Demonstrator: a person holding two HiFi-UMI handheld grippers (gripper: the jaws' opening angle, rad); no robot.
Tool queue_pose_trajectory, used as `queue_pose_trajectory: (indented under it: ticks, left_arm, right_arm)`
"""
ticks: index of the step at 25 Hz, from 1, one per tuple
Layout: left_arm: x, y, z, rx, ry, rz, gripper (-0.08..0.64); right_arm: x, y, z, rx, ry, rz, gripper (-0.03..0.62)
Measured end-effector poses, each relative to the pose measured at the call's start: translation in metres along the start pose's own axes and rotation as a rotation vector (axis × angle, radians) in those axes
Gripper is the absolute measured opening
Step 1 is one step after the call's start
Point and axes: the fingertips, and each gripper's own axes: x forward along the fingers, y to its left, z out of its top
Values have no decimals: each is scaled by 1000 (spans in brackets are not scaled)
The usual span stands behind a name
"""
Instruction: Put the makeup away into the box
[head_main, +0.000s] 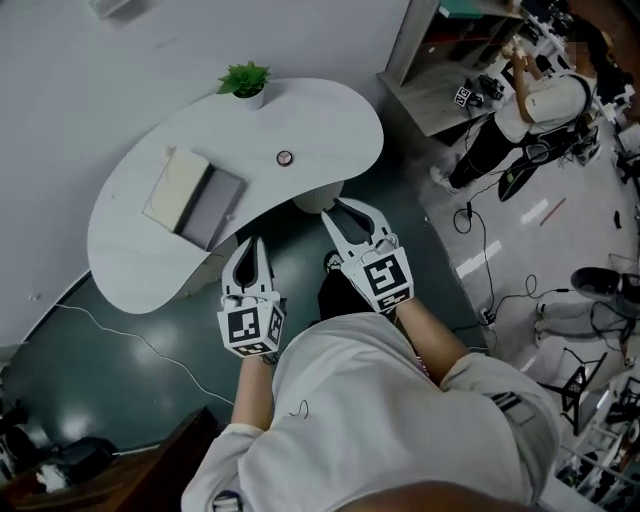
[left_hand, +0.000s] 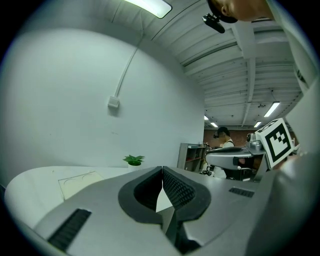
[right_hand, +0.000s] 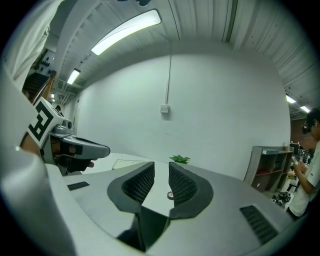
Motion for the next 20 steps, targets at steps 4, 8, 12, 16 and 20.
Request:
queue_pose_trajectory:
  ticks: [4,8,12,16,20]
  left_arm:
    - [47,6,21,-1,8,22,20]
    - [100,10,34,2,20,46,20]
    - [147,9,41,-10,33,54,20]
    - [179,19,32,-9,70,91,20]
    - [192,28,23,-12,114,118,20]
  right_arm:
    - [35,-37,15,5,3,36,75]
    - [70,-78,20,5,7,65,75]
    - [99,-115,20,18,5,94,80]
    - [126,-139,2,11,39,138,94]
    - [141,-147,-10,19,74,181,109]
